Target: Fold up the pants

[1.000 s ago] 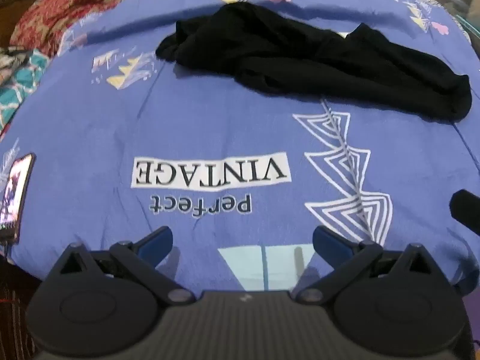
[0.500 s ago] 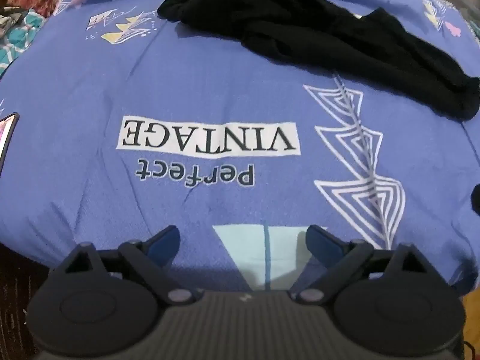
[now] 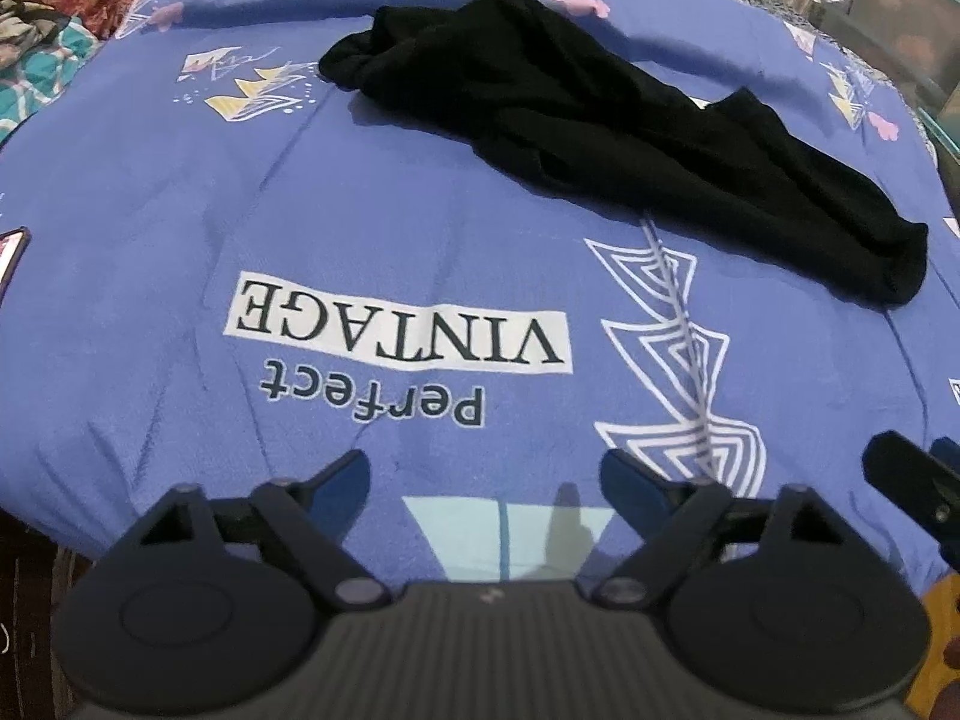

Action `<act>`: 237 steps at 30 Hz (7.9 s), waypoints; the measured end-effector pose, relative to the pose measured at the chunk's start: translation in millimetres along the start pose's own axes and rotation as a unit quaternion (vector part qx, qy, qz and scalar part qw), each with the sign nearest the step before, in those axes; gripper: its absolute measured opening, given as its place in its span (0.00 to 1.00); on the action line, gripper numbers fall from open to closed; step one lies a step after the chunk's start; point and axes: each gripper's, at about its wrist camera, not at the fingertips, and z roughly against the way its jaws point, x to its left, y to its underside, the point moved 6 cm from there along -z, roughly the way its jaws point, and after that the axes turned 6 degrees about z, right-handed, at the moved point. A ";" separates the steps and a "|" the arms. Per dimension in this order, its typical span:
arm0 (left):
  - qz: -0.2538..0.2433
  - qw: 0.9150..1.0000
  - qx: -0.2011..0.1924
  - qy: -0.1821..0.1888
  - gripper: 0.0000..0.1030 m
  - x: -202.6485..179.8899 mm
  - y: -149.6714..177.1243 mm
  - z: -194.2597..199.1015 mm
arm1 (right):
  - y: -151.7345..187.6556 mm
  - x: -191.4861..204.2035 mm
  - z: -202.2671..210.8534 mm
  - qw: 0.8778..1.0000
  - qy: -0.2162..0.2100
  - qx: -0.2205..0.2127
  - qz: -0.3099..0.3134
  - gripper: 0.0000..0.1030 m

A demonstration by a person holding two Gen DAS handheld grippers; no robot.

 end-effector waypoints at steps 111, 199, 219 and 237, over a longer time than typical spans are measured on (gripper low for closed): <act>0.238 0.951 0.011 0.197 0.17 93.5 -79.3 -24.8 | -113.2 -114.6 -181.0 0.967 0.134 0.093 0.197 0.10; 0.090 0.982 -0.163 0.011 0.66 161.2 -184.3 31.8 | -207.4 -2.9 -157.9 0.994 -0.089 0.047 0.038 0.47; 0.061 0.986 -0.150 0.041 0.25 140.9 -203.2 -49.4 | -188.5 197.0 -363.0 0.962 -0.080 0.156 0.208 0.08; 0.167 0.961 -0.219 0.038 0.16 181.5 -162.5 34.1 | -201.7 -231.6 -30.4 0.961 0.151 -0.082 -0.217 0.09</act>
